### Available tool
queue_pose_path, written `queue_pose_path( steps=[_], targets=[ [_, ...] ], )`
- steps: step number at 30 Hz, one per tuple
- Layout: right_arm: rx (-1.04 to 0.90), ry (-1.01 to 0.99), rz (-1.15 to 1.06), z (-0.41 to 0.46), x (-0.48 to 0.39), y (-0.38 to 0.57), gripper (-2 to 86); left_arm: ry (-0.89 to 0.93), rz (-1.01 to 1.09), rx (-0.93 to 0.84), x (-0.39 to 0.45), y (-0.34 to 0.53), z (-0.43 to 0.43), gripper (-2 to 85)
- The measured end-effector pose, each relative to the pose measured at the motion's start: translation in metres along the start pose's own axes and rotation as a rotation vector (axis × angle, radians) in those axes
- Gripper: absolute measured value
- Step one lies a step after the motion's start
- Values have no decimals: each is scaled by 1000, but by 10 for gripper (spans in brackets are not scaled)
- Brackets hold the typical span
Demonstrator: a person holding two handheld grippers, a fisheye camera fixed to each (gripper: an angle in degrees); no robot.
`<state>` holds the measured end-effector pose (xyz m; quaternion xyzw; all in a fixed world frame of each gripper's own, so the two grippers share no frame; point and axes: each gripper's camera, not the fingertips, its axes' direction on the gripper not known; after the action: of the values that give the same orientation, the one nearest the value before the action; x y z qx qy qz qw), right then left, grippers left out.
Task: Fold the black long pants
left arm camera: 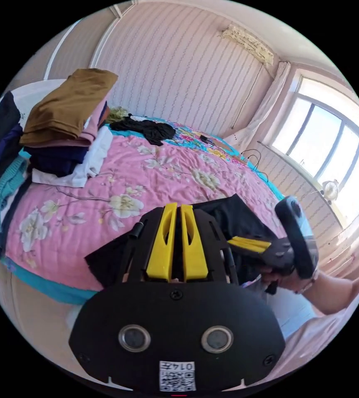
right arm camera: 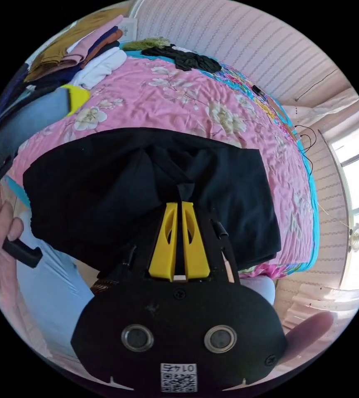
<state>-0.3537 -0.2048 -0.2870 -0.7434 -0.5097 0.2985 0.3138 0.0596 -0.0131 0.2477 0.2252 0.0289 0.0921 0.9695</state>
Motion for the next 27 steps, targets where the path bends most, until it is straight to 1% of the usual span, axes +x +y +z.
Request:
queue_pose_path(
  steps=[1,2,3,5,11,14,20,24,27],
  targets=[
    [1,-59,35,1,8,-1,-4,-46,18,-23,-6,3,-3,26],
    [-13,-77,58,3,11,-2,-4,-125,29,-78,-19,10,-5,38],
    [-57,-78,102,8,14,-4,-3,-161,3,-134,-32,14,-6,51],
    [-131,-52,136,20,14,-6,-3,-129,-47,-201,-47,18,-6,66],
    [-107,40,119,15,2,1,-3,-39,-94,-306,-55,22,21,92],
    [-94,62,114,11,-1,6,-3,-50,-93,-339,-52,21,36,91],
    [-97,25,121,1,6,13,-3,-73,-48,-379,-47,15,43,66],
    [-82,7,109,-7,9,20,-3,-71,-3,-364,-43,12,33,41],
    [-49,-21,86,-14,14,29,-3,-59,-7,-342,-44,13,25,31]
  ],
)
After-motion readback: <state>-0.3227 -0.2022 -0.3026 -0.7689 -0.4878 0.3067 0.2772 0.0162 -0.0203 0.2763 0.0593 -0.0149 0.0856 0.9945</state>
